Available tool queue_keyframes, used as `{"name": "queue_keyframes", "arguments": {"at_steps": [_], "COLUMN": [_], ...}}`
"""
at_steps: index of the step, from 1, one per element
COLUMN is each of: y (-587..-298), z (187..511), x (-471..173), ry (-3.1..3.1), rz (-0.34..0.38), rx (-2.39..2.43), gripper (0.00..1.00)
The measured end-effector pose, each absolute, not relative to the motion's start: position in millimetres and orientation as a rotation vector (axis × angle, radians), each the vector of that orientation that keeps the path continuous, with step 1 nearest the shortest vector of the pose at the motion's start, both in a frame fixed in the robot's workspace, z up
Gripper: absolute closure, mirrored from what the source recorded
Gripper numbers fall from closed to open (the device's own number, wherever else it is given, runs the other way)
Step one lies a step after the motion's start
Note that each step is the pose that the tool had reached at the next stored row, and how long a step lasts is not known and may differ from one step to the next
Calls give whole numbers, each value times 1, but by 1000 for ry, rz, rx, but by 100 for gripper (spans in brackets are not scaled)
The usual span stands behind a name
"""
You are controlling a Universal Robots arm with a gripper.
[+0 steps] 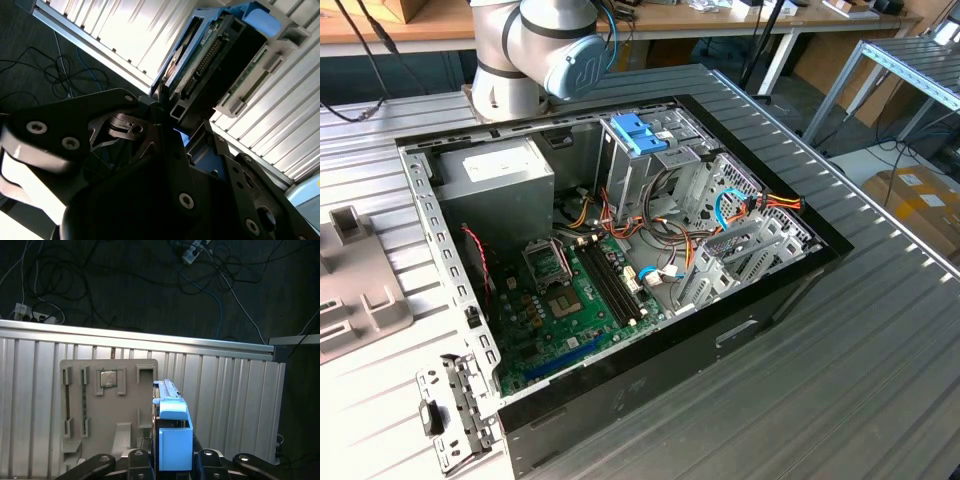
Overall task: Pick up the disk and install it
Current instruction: 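Pick up the disk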
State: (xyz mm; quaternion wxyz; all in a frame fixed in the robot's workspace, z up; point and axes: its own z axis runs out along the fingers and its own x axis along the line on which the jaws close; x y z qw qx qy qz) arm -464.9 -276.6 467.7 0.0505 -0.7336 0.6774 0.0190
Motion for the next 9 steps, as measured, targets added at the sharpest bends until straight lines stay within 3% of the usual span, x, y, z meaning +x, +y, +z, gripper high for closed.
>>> {"name": "queue_keyframes", "arguments": {"at_steps": [9], "y": [-277], "z": [480], "x": [-465], "ry": [2062], "rz": [59], "rx": [-2233], "gripper": [63]}}
